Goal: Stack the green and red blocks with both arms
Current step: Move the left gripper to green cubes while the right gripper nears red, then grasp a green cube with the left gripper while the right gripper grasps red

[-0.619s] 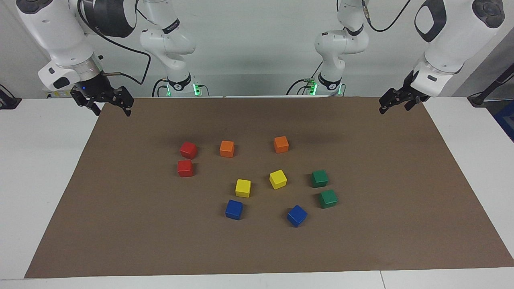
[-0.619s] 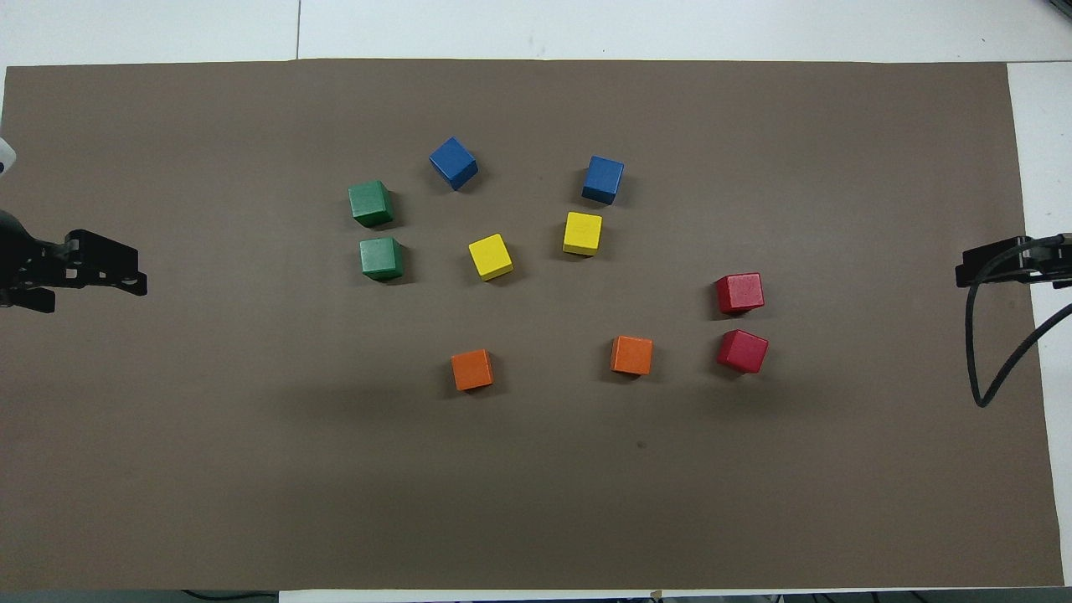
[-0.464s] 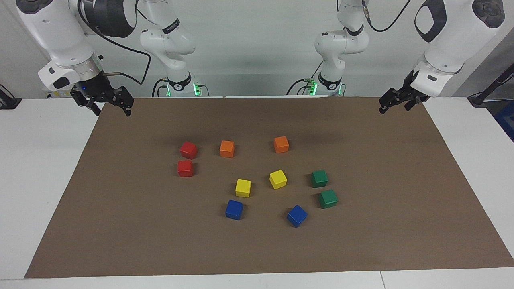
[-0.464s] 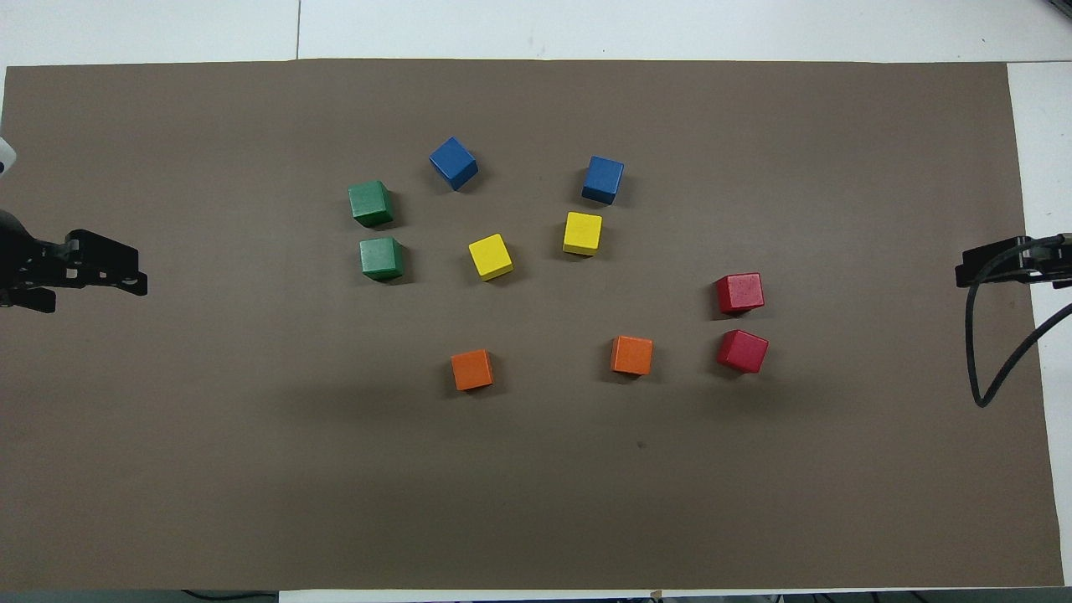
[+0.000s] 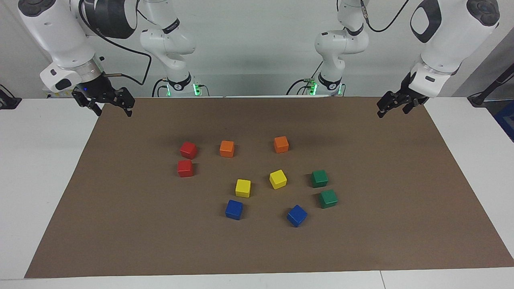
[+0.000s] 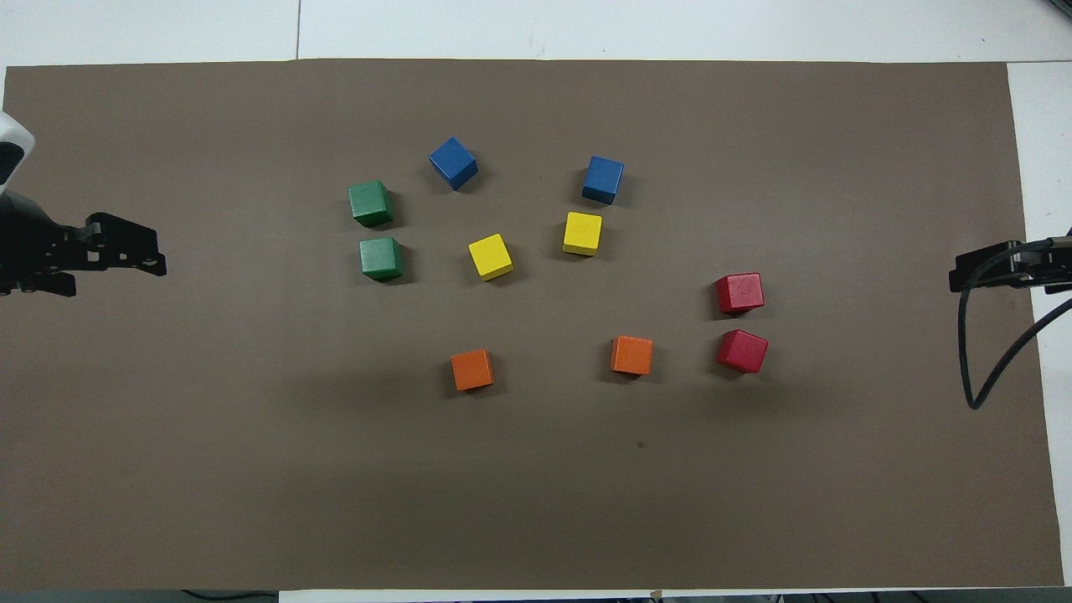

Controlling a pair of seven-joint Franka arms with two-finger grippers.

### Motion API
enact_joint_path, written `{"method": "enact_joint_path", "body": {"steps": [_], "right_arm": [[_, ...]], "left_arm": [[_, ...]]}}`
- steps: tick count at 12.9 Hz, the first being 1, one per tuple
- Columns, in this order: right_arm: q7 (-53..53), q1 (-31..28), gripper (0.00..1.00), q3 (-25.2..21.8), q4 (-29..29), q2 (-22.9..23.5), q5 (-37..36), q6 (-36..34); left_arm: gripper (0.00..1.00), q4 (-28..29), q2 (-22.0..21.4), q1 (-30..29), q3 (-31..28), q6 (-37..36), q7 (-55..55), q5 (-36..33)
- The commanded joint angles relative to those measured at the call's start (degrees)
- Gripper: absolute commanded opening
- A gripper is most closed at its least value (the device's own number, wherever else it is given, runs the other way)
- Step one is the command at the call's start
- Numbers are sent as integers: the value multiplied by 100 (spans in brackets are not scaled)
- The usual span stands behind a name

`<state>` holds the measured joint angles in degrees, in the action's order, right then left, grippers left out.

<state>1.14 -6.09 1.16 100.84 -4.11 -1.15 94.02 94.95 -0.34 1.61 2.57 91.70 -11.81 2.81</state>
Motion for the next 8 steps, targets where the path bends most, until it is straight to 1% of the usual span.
{"method": "enact_joint_path", "body": {"steps": [1,2,4,5,6,7,8], "right_arm": [[-438,195,100,77,812,-378,62,571],[-666,379,100,77,1093,-475,62,817],[-1097,696,100,77,1455,-538,71,1153],[-1221,784,100,77,1622,-547,71,1241],[-1248,829,100,77,1780,-547,71,1285],[-1248,855,100,86,1903,-547,105,1347],[-1274,916,100,77,2070,-547,245,1460]], "left_arm": [[100,1014,-509,427,-28,742,-374,114],[100,1043,-537,550,-28,753,-436,114],[100,1183,-572,595,-19,893,-410,132],[100,1419,-677,778,-19,1094,-515,123],[100,1708,-773,1049,-28,1470,-759,123],[100,1929,-748,1191,-28,1796,-1084,123],[100,1966,-626,1402,-28,2043,-1339,123]]}}
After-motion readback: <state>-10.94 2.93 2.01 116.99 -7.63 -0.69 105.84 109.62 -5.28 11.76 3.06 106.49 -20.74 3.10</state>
